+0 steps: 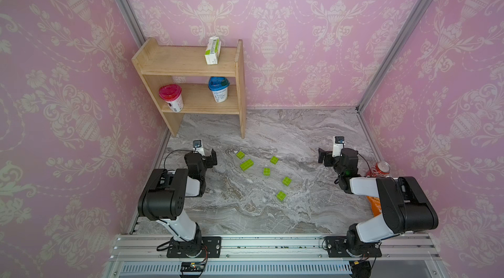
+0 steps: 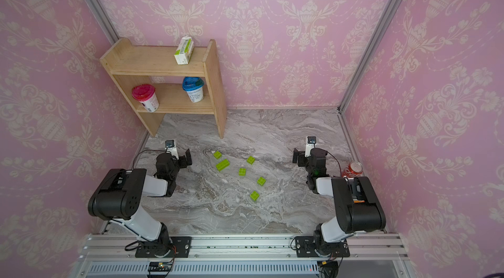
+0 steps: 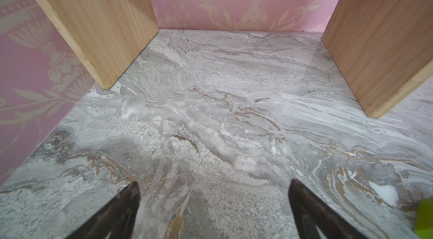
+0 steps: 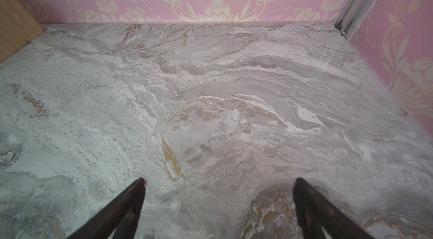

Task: Assemble the letter v with lego
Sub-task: Pick up the lego brick from the center of the board.

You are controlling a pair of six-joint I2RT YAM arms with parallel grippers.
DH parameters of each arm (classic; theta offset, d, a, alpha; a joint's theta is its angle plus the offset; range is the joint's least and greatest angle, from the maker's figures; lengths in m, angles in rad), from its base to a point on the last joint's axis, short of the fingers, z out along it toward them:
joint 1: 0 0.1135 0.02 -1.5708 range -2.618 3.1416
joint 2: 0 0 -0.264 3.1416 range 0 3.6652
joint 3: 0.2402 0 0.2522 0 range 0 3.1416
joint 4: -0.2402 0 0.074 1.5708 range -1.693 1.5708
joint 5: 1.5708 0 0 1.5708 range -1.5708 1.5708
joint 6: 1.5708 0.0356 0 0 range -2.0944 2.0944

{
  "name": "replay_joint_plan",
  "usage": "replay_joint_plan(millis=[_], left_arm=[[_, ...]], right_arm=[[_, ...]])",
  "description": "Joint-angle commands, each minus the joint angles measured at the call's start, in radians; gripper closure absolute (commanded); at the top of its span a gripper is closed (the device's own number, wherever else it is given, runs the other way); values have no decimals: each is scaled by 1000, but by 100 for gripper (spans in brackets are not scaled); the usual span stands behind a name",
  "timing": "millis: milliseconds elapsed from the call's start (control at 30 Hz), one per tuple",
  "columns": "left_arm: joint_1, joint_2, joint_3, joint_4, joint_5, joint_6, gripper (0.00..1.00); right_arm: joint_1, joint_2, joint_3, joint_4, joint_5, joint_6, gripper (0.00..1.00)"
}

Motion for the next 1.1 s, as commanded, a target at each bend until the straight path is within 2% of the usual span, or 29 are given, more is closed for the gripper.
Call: replay_joint_plan(millis=[0,133,233,300,367,467,533,633,767,833,900,967,1067], left_arm=[[11,-24,-5,-19,14,10,1],[10,-24,-5,-16,9,13,1],[10,-54,22,-97,-4,8,1],[7,-92,45,-170,-27,7,1],[-7,-171,100,-330,-79,10,1],[-68,-333,189,-573,-247,-17,1],[-99,-414,293,-824,-312,-112,1],[-141,-481,431,-1165,-373,-240,3],[-186,-559,439,-1335,-369,-327,6],[-191,-587,432,-1388,-381,-353,7],[-193,-613,421,-1415,-377,-359,7],[-194,-636,411,-1428,-371,-363,8],[-194,-658,396,-1434,-364,-363,8]], right_arm=[[-6,-24,-6,-10,-16,16,0],[-5,-24,-9,-7,-13,13,0],[-2,-24,-12,-3,-9,12,0],[22,-56,12,-60,65,5,0],[75,-151,140,-357,177,-24,0],[205,-222,343,-703,373,-59,0],[289,-225,492,-979,454,73,0],[429,-165,674,-1321,490,286,0],[646,4,890,-1605,435,495,1],[743,102,972,-1672,397,563,3],[816,192,1039,-1693,349,664,11],[861,277,1089,-1662,260,707,17],[906,401,1189,-1635,214,717,23]])
